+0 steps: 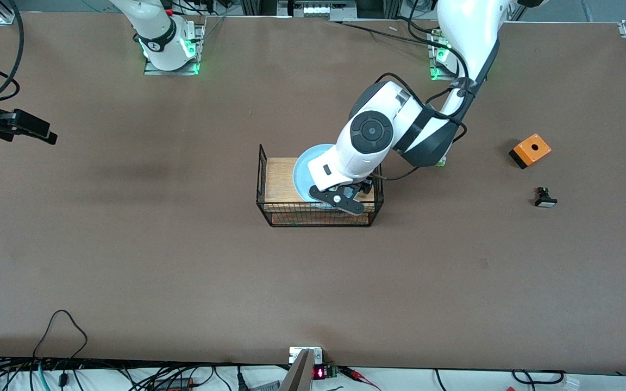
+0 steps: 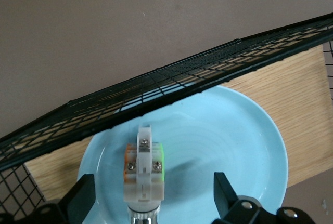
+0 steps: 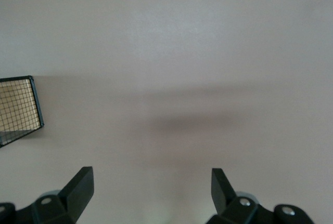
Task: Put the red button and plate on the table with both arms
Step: 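Grasp the white button and lift it off the plate with the left gripper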
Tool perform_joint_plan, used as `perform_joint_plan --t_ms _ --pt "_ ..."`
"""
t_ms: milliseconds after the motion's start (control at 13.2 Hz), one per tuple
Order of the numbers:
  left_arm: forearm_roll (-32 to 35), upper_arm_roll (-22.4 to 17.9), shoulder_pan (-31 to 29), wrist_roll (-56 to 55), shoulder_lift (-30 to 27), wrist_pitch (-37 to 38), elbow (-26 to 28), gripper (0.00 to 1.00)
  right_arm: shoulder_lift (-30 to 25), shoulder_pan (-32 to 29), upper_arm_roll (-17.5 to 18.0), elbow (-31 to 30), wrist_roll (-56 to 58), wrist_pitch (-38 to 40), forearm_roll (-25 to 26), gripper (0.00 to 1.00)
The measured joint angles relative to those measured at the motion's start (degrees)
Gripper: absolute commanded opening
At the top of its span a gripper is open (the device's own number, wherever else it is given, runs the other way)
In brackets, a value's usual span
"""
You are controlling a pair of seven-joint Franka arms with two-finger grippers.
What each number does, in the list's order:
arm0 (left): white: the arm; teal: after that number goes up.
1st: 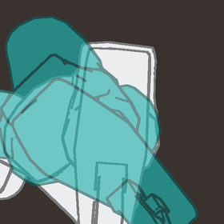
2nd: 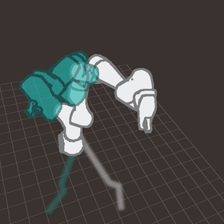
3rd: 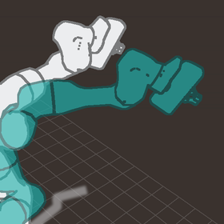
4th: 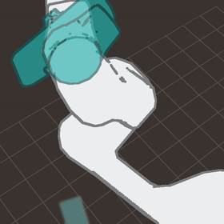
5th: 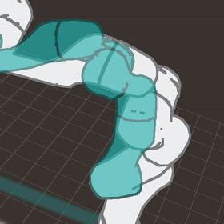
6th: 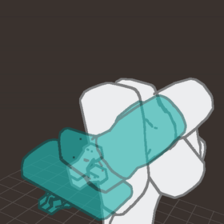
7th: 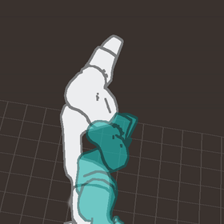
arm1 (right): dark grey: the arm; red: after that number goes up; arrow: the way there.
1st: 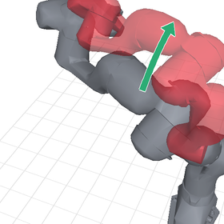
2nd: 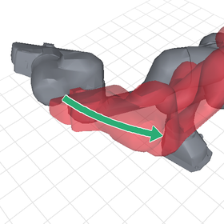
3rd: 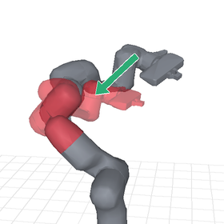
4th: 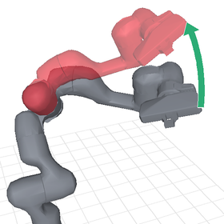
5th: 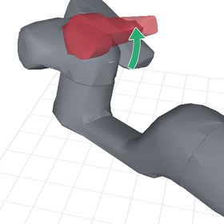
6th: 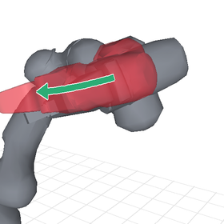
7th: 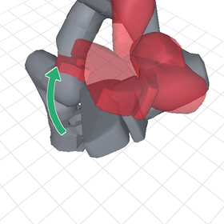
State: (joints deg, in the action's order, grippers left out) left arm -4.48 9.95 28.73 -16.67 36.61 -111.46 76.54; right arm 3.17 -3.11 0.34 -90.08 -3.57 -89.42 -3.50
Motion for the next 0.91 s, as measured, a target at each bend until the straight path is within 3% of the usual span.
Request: perform_joint_plan --t_ms 380,455,531,607,911 --pt "0.0 0.2 0.5 0.1 1.4 0.0 1.0 0.99 0.0 2.1 0.1 0.0 -3.7 0.1 0.0 1.00" --pt "0.0 0.3 0.5 0.1 1.4 0.0 1.0 0.89 0.0 2.1 0.1 0.0 -3.8 0.2 0.0 1.00" --pt "0.0 0.3 0.5 0.1 1.4 0.0 1.0 0.72 0.0 2.2 0.1 0.0 -4.0 0.4 0.0 1.00" --pt "0.0 0.4 0.5 0.1 1.4 0.0 1.0 0.40 0.0 2.5 0.2 0.0 -5.1 0.5 0.0 1.00" --pt "0.0 0.4 0.5 0.0 0.9 0.4 1.0 0.02 0.0 6.1 0.2 0.0 -11.7 0.5 0.0 1.00"
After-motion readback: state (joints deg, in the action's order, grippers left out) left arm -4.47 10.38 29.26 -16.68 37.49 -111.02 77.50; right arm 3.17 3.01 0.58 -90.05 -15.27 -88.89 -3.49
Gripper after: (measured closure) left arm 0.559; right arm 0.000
